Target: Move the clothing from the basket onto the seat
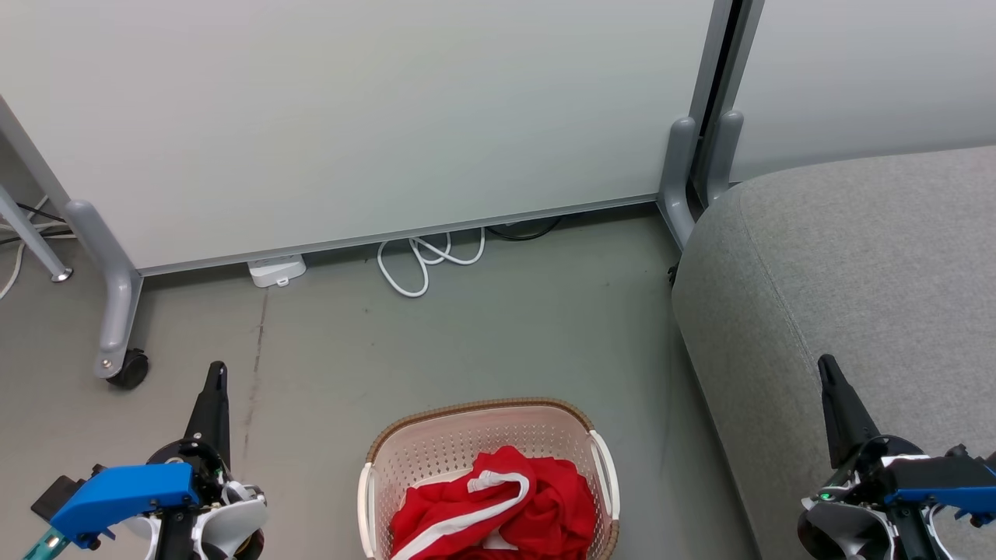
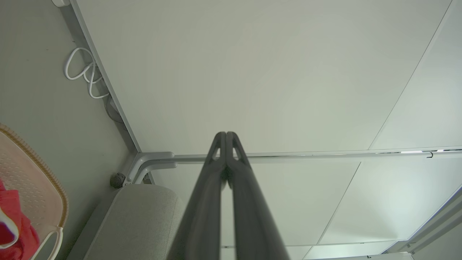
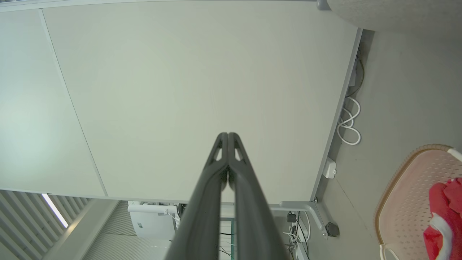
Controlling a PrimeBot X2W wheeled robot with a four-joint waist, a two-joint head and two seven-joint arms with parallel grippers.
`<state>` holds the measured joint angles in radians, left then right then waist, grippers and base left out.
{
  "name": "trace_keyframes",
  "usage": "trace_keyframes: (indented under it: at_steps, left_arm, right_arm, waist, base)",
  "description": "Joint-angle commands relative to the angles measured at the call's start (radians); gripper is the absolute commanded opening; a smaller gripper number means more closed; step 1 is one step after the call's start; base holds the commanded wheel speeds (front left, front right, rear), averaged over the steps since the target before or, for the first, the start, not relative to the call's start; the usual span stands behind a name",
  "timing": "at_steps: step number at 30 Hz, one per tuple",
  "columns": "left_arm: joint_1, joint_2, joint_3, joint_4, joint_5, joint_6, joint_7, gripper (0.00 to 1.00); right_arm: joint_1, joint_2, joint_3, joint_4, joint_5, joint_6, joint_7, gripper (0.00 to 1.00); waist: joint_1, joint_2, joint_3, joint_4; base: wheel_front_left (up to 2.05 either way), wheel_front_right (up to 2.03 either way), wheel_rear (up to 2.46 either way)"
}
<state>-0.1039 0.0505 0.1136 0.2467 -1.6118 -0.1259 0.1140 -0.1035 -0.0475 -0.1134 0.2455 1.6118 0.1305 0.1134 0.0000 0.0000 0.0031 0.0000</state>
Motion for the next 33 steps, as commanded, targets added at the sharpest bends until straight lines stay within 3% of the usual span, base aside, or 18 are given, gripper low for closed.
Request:
trace_keyframes:
  at_steps: [1, 23, 24, 25, 26, 27, 28, 29, 33]
  left_arm:
    - [-0.010, -0.001, 0.001, -0.004, -0.003, -0.009, 0.003, 0.00]
    - [-0.010, -0.001, 0.001, -0.004, -0.003, -0.009, 0.003, 0.00]
    - [0.000, 0.000, 0.000, 0.000, 0.000, 0.000, 0.000, 1.00]
    - [0.002, 0.000, -0.001, 0.004, 0.000, 0.001, -0.001, 1.00]
    - [0.009, -0.001, -0.001, 0.011, 0.000, 0.002, -0.002, 0.00]
    - [0.020, -0.003, -0.001, 0.021, 0.000, 0.002, -0.002, 1.00]
    - [0.031, -0.006, -0.002, 0.030, 0.000, 0.002, -0.002, 0.00]
    - [0.035, -0.007, -0.004, 0.033, 0.001, 0.002, -0.006, 1.00]
    - [0.032, -0.006, -0.022, 0.030, 0.004, 0.002, -0.027, 1.00]
  right_arm:
    - [-0.010, -0.005, -0.002, -0.002, 0.003, 0.000, 0.003, 0.00]
    - [-0.010, -0.005, -0.002, -0.002, 0.003, 0.000, 0.003, 0.00]
    - [0.000, 0.000, 0.000, 0.000, 0.000, 0.000, 0.000, 1.00]
    - [0.002, 0.001, 0.001, 0.003, 0.000, 0.000, 0.000, 1.00]
    - [0.008, 0.002, 0.002, 0.012, 0.000, 0.000, -0.001, 0.00]
    - [0.017, 0.005, 0.003, 0.020, 0.000, 0.000, -0.001, 1.00]
    - [0.026, 0.007, 0.003, 0.029, 0.000, -0.001, -0.001, 0.00]
    - [0.029, 0.007, 0.007, 0.032, 0.000, -0.001, -0.004, 1.00]
    - [0.027, 0.007, 0.028, 0.024, -0.004, -0.001, -0.024, 1.00]
  waist:
    - [0.0000, 0.0000, 0.000, 0.000]
    - [0.0000, 0.0000, 0.000, 0.000]
    - [0.0000, 0.0000, 0.000, 0.000]
    - [0.0000, 0.0000, 0.000, 0.000]
    - [0.0000, 0.0000, 0.000, 0.000]
    - [0.0000, 0.0000, 0.000, 0.000]
    - [0.0000, 0.0000, 0.000, 0.000]
    - [0.0000, -0.0001, 0.000, 0.000]
    - [0.0000, -0.0001, 0.000, 0.000]
  base:
    - [0.00, 0.00, 0.00]
    - [0.00, 0.00, 0.00]
    - [0.00, 0.00, 0.00]
    - [0.00, 0.00, 0.00]
    - [0.00, 0.00, 0.00]
    - [0.00, 0.00, 0.00]
    - [0.00, 0.00, 0.00]
    - [0.00, 0.00, 0.00]
    - [0.00, 0.00, 0.00]
